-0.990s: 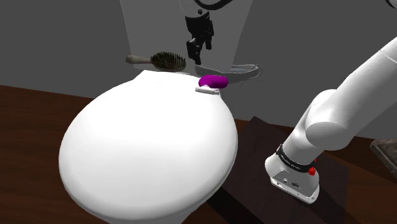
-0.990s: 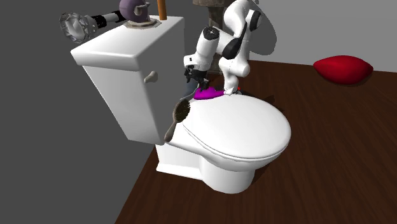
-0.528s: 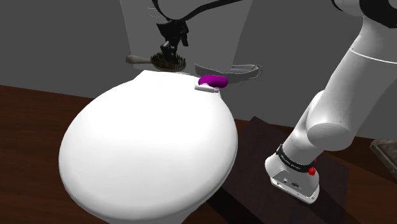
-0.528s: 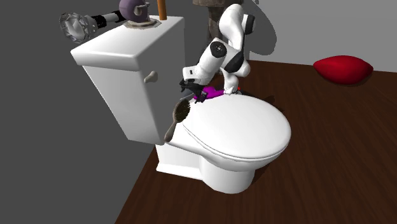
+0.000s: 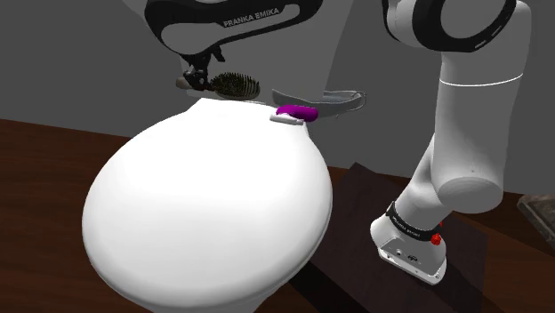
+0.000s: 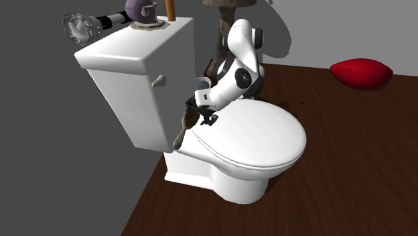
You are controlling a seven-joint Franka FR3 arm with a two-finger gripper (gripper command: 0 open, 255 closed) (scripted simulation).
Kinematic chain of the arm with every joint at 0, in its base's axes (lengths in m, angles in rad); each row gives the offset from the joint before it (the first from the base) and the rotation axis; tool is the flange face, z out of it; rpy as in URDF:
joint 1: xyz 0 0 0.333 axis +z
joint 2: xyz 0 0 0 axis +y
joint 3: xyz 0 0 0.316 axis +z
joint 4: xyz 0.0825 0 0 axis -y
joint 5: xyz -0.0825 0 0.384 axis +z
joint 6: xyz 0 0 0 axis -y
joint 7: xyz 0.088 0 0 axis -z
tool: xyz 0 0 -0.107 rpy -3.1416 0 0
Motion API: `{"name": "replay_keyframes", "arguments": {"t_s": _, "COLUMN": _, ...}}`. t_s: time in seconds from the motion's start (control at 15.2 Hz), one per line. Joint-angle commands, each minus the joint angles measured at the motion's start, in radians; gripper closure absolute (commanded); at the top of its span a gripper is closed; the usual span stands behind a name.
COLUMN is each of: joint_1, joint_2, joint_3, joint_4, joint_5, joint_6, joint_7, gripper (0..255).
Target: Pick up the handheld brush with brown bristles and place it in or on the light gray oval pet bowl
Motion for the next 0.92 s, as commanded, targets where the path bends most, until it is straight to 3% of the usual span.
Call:
{"name": "replay_keyframes", "arguments": {"t_s": 0.0, "joint_1": 0.034, "joint_2": 0.066, "joint_3": -0.007, "joint_4": 0.079, "joint_5": -0.049, "joint_6": -0.025, "joint_7": -0.006, "gripper": 0}}
{"name": "replay_keyframes", "arguments": {"t_s": 0.46, "joint_1": -0.014, "joint_2": 0.045, "joint_3": -0.019, "joint_4": -0.025, "joint_5": -0.051, "joint_6": 0.069, "joint_7": 0.012, "gripper": 0}}
{"name": "replay_keyframes", "arguments": {"t_s": 0.86, "joint_1": -0.014, "joint_2": 0.045, "joint_3": -0.019, "joint_4": -0.025, "joint_5": -0.051, "joint_6": 0.07, "joint_7": 0.012, "gripper": 0}}
